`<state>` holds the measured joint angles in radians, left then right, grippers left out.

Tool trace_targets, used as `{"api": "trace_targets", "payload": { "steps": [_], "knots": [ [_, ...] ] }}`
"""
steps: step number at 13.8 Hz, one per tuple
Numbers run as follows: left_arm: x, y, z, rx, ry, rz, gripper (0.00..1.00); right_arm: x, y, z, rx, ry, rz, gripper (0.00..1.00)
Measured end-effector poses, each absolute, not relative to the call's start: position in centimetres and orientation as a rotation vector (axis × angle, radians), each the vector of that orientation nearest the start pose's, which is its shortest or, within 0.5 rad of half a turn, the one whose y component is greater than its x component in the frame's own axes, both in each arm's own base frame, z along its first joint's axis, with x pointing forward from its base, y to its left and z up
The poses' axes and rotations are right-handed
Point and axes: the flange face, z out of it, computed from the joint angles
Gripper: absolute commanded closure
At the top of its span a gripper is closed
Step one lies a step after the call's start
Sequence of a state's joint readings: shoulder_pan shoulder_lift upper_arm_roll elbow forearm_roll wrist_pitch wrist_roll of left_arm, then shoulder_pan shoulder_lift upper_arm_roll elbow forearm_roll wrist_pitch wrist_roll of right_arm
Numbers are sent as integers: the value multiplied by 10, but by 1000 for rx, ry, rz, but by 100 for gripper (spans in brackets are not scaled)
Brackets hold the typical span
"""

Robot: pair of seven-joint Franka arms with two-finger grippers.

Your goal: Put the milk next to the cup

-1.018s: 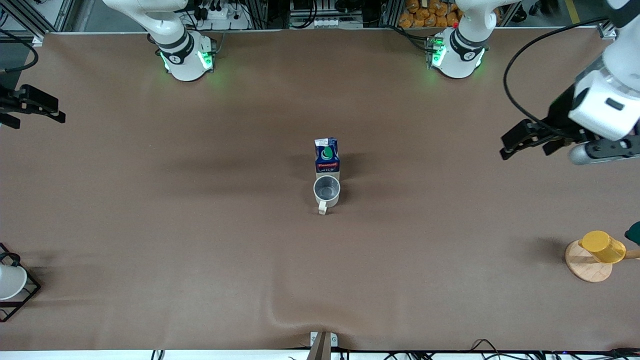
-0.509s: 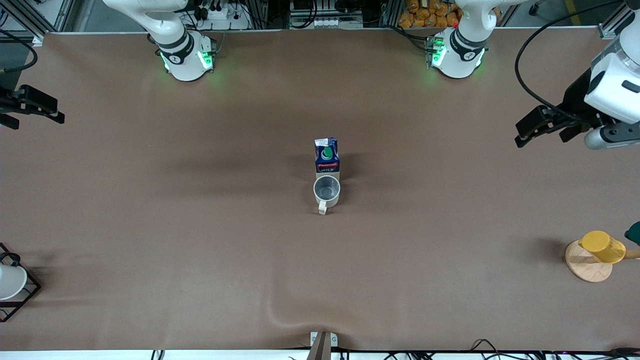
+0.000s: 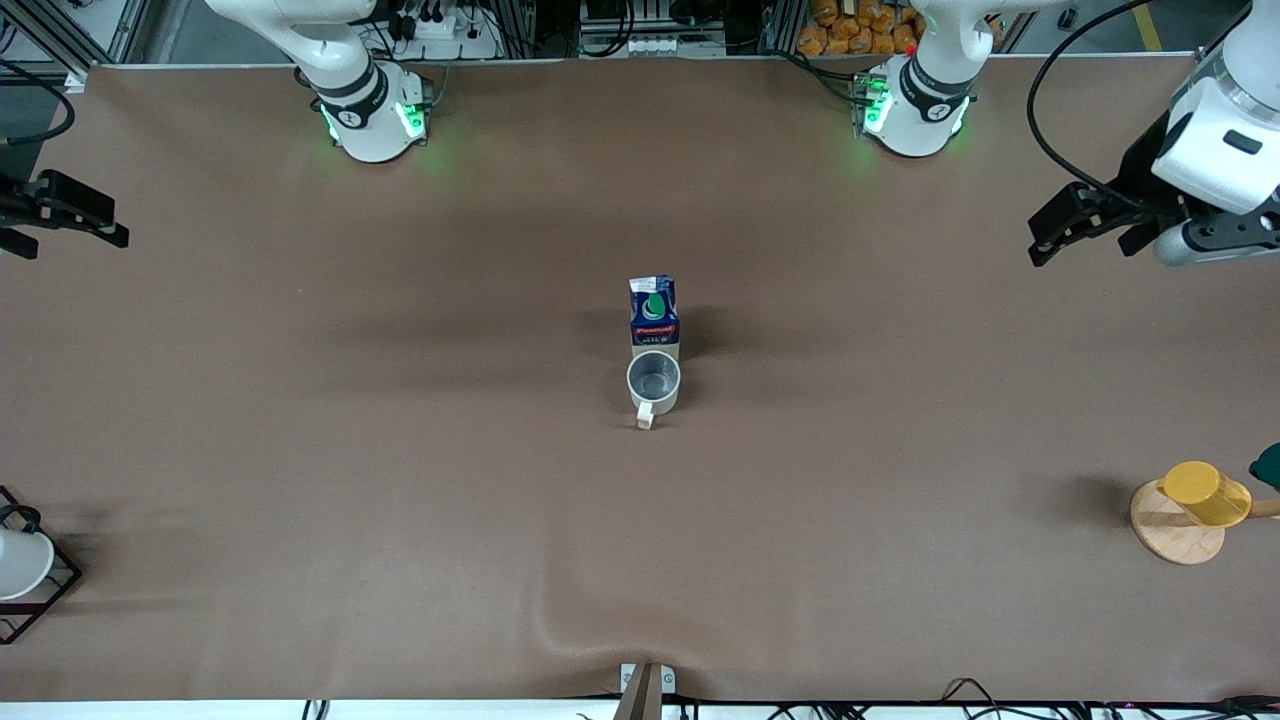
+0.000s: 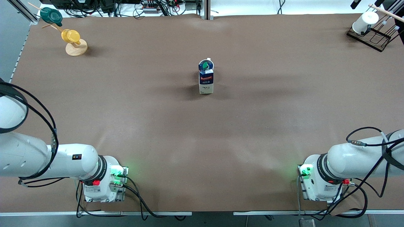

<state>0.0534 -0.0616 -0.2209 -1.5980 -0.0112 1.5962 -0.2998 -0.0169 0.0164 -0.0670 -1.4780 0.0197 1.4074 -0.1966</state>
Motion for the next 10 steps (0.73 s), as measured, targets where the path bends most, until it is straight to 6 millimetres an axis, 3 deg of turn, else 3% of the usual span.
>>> {"api": "trace_targets", "payload": {
  "steps": [3,7,10],
  "knots": [
    [518,-88,646,-3138,-206,-104,0,541,-43,645,-3103,-179,130,0],
    [519,-53,654,-3149,-105,-134,0,541,-43,645,-3103,-179,130,0],
    [518,-59,659,-3151,-83,-145,0,541,-43,645,-3103,-179,130,0]
  ]
}}
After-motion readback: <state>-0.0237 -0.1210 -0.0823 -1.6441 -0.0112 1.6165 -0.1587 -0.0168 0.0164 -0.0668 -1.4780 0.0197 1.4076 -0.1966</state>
